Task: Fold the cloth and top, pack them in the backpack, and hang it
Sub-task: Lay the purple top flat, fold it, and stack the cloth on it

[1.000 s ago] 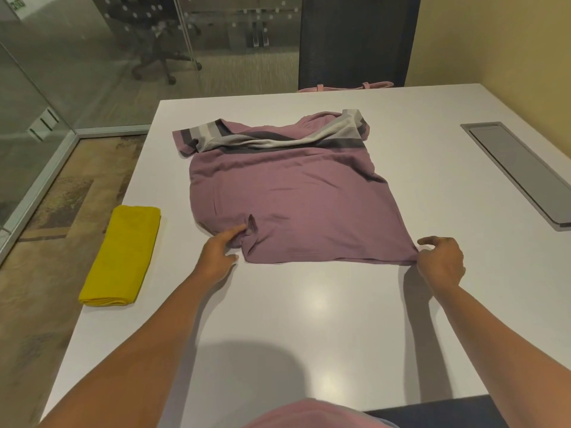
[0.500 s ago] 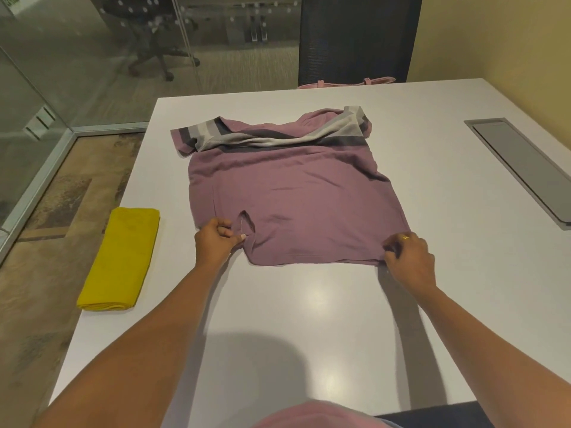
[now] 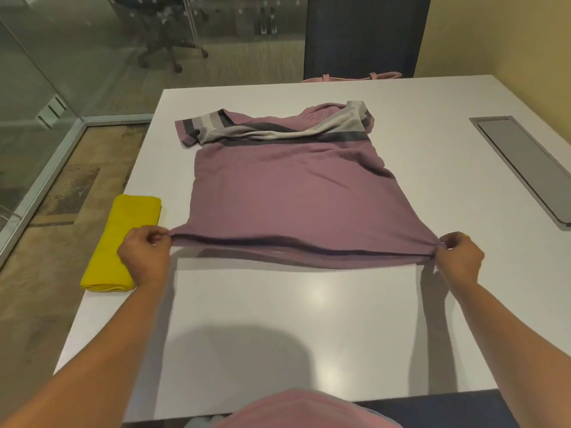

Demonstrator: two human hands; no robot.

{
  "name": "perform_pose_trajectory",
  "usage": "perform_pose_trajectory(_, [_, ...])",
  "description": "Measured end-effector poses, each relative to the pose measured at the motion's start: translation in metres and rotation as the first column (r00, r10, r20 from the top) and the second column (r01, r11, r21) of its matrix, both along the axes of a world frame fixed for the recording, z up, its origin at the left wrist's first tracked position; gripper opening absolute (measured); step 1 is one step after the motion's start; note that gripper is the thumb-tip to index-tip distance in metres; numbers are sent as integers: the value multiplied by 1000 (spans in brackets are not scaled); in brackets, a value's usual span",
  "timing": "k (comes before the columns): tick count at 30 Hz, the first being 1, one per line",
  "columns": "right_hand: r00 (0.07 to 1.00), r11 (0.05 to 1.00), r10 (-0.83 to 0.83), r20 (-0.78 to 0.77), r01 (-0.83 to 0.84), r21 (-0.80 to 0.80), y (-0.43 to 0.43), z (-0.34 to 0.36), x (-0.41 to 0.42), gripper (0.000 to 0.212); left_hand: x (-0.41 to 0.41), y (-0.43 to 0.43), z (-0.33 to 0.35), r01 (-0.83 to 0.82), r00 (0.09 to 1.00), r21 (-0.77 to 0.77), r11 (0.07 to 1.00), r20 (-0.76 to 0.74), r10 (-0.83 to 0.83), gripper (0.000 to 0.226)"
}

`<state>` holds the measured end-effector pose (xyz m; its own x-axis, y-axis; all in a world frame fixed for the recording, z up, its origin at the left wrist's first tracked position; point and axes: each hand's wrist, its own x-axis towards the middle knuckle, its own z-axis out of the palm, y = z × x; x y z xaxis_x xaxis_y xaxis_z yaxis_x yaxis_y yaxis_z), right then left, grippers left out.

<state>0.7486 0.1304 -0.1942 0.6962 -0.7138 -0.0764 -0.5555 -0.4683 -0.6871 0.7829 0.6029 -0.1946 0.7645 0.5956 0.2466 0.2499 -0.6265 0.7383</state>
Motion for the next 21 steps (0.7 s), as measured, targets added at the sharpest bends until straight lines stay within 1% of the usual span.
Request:
perform_pose_trajectory(1, [999, 999, -40, -4, 40, 24, -5, 2, -2, 24, -11, 5, -2, -5, 1000, 20, 1000, -28, 5, 16])
perform_pose_trajectory(3, [997, 996, -72, -26, 73, 51, -10, 1, -6, 23, -32, 11, -12, 20, 996, 11, 1000, -92, -19, 14])
perform_pose_trajectory(5, [995, 995, -85, -41, 87, 54, -9, -5, -9, 19, -49, 11, -28, 27, 989, -22, 999, -148, -30, 14])
perform_pose_trajectory(7, [994, 994, -97, -57, 100, 51, -5, -10, -13, 15, -62, 9, -39, 13, 981, 10, 1000, -193, -10, 13])
perform_pose_trajectory(10, [993, 996, -74, -91, 78, 36, -1, -14, -20, 8, -75, 5, -44, 30, 976, 45, 999, -219, -20, 12])
perform_pose_trajectory(14, [993, 999, -54, -108, 53, -10, 2, -16, -25, 8, -80, 10, -39, 105, 968, 62, 993, -237, -87, 12])
perform_pose_trajectory(18, [974, 994, -94, -206, 81, -70, 4, -12, -29, 9, -97, 12, -39, 172, 935, 83, 982, -329, -135, 13])
perform_pose_trajectory(21, [965, 982, -106, -242, 63, -177, 7, -12, -31, 18, -108, 15, -39, 183, 926, 90, 979, -350, -141, 12])
